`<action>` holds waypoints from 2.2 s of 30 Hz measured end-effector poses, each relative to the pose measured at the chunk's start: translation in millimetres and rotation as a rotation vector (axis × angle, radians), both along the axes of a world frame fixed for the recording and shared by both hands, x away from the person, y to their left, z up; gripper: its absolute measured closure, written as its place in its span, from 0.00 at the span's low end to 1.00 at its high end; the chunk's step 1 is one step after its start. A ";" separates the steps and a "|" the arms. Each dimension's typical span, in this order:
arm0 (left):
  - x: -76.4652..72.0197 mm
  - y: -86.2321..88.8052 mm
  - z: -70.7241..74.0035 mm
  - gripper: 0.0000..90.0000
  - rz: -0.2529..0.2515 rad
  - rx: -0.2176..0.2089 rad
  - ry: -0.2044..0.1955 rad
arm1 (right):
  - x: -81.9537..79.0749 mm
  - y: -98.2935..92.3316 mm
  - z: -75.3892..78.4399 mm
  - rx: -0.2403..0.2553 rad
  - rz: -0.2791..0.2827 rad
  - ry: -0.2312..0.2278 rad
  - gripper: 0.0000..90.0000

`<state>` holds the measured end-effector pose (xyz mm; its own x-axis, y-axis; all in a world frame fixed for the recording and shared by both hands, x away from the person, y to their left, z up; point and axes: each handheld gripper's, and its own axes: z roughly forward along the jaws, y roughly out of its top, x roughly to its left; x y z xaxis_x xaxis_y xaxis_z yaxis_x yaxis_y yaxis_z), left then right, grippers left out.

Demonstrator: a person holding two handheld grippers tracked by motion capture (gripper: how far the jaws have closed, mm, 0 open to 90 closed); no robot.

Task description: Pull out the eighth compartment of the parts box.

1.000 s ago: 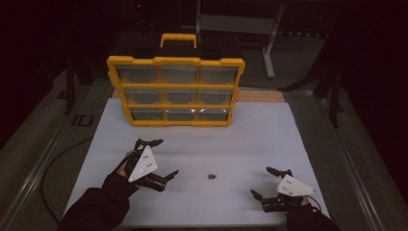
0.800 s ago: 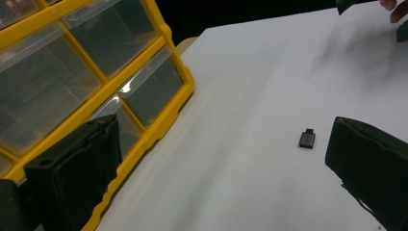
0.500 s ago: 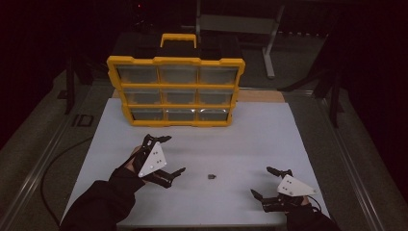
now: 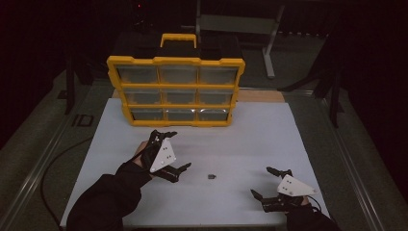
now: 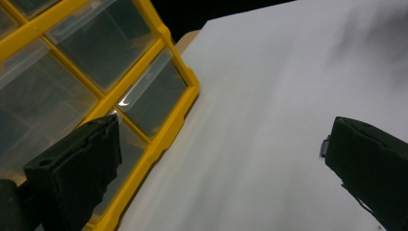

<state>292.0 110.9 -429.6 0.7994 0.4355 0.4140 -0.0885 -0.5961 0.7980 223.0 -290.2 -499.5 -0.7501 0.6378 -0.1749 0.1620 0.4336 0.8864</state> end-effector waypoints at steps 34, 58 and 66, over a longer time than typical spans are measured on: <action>45.2 -29.5 -2.1 0.00 -0.050 0.146 -0.060 | 0.5 0.1 -1.0 0.003 0.000 0.010 0.09; 76.4 -45.7 -13.8 0.00 0.023 0.309 -0.069 | 0.7 -0.7 -1.4 0.007 0.005 0.016 0.09; 81.9 -51.9 -22.9 0.00 -0.007 0.385 -0.161 | 0.8 -0.8 -1.7 0.004 0.006 0.017 0.09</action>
<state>373.9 59.0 -452.5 0.7138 0.2189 0.6653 -0.1992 -0.8472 0.4926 223.9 -291.0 -501.2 -0.7568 0.6339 -0.1594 0.1742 0.4307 0.8855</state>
